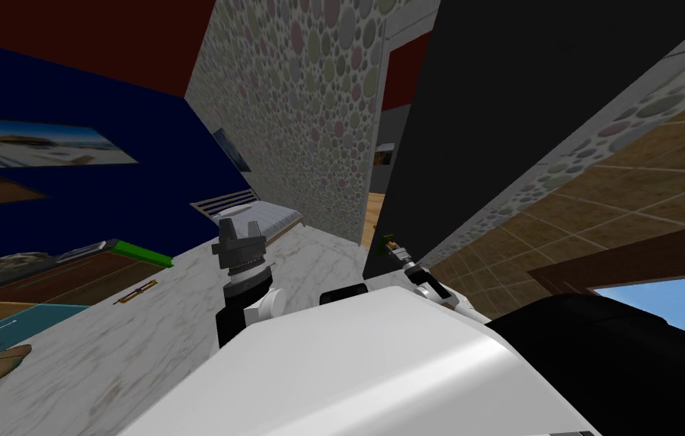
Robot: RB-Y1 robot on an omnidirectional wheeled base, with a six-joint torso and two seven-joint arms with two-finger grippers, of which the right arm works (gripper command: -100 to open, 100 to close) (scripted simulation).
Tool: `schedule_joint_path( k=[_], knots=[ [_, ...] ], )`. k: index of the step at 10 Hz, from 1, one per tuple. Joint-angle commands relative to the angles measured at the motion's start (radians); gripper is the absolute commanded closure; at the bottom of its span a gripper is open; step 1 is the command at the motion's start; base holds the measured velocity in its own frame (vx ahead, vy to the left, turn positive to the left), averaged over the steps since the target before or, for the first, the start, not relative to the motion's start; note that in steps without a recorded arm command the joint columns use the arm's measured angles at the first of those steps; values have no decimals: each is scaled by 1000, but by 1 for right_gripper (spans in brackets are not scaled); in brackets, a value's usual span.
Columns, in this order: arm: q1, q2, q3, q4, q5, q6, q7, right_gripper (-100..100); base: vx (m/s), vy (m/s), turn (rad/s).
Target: Pull the door open
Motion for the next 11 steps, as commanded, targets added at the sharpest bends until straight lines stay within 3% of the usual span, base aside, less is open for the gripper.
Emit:
schedule_joint_path(
  k=[1, 9, 10, 11],
  knots=[
    [1, -12, 6, 6, 5, -15, -13, 100, -147, -39, 196],
    [3, -66, 35, 31, 29, -81, -74, 100, -229, -77, 143],
    [5, -62, 35, 31, 27, -72, -69, 100, -83, -30, 31],
    [18, -75, 49, 39, 39, -102, -81, 100, -43, -23, 7]
  ],
)
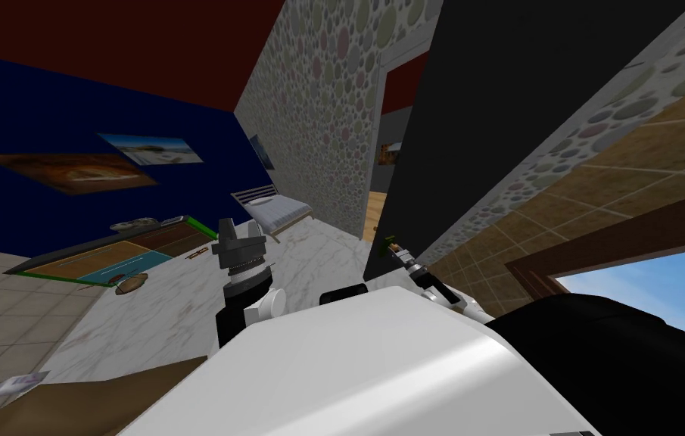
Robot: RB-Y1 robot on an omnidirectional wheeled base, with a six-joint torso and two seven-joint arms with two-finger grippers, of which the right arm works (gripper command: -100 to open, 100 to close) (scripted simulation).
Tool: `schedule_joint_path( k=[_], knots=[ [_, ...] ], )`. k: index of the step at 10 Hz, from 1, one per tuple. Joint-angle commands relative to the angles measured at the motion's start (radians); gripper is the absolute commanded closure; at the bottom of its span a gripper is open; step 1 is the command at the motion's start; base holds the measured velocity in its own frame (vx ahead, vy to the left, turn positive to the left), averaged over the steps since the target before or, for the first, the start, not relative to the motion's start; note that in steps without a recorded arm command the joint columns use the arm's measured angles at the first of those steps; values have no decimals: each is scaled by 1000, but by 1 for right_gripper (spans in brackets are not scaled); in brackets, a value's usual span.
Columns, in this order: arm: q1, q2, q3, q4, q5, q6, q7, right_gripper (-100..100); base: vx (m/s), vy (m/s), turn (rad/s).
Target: Pull the door open
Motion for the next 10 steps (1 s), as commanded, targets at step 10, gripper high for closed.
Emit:
schedule_joint_path(
  k=[10],
  knots=[
    [97, -105, 89, 55, 87, -252, -89, 100, -55, -37, -2]
  ],
)
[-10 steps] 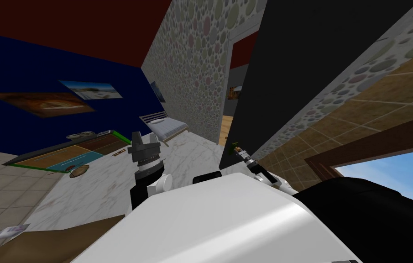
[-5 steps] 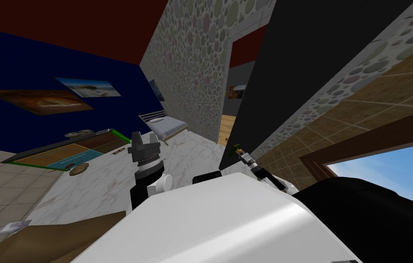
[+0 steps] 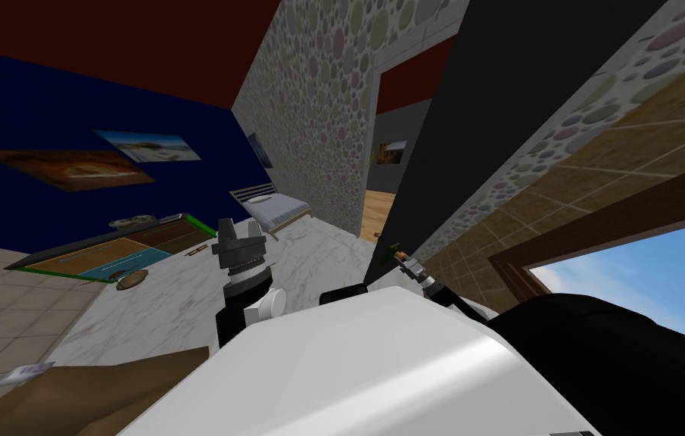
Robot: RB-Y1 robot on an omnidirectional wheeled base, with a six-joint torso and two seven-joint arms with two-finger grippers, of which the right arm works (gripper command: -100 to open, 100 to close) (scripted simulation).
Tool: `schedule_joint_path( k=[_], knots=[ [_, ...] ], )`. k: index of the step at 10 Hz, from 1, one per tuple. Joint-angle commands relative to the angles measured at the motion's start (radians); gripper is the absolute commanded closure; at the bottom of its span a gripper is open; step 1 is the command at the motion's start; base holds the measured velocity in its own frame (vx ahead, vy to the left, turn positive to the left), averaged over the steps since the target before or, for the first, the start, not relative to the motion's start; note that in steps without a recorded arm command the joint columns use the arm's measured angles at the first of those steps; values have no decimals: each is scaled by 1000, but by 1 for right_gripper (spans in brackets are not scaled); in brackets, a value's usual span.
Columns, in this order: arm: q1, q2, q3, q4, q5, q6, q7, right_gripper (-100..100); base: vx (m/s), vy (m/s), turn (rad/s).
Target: Pull the door open
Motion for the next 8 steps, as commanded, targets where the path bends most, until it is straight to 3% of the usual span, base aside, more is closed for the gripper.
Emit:
schedule_joint_path(
  k=[1, 3, 5, 6, 7, 8],
  knots=[
    [22, -19, 15, 1, 14, -46, -13, 100, -43, -64, -4],
    [38, -36, 29, 10, 28, -86, -27, 100, -34, -54, 0],
    [47, -46, 38, 15, 37, -110, -36, 100, -25, -13, 32],
    [40, -43, 34, 15, 33, -98, -35, 100, 5, -2, 16],
    [36, -38, 41, 35, 42, -130, -42, 100, 47, 56, 76],
    [35, -36, 43, 41, 44, -140, -44, 100, 65, 74, 42]
  ],
)
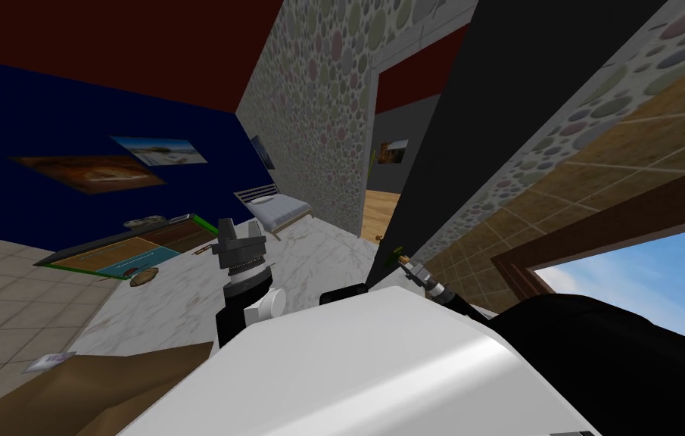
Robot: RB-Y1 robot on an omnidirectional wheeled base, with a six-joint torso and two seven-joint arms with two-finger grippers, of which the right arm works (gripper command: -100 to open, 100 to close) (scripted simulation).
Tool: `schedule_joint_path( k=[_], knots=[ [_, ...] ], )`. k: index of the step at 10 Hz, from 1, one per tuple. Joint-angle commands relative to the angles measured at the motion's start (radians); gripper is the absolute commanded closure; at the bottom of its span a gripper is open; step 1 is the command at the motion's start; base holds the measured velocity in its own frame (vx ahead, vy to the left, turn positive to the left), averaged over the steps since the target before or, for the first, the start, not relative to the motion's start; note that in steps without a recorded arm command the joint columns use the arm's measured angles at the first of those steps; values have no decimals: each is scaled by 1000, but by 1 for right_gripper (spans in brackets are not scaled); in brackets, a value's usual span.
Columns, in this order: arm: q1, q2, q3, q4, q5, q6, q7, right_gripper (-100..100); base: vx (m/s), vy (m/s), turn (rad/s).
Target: Pull the door open
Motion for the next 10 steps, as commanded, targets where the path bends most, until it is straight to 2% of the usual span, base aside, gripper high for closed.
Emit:
schedule_joint_path(
  k=[1, 10],
  knots=[
    [-3, 6, 10, 7, 10, -28, -5, 100, 42, 81, 26],
    [-12, 25, 36, 91, 43, -156, -31, 100, 46, 55, 40]
  ],
)
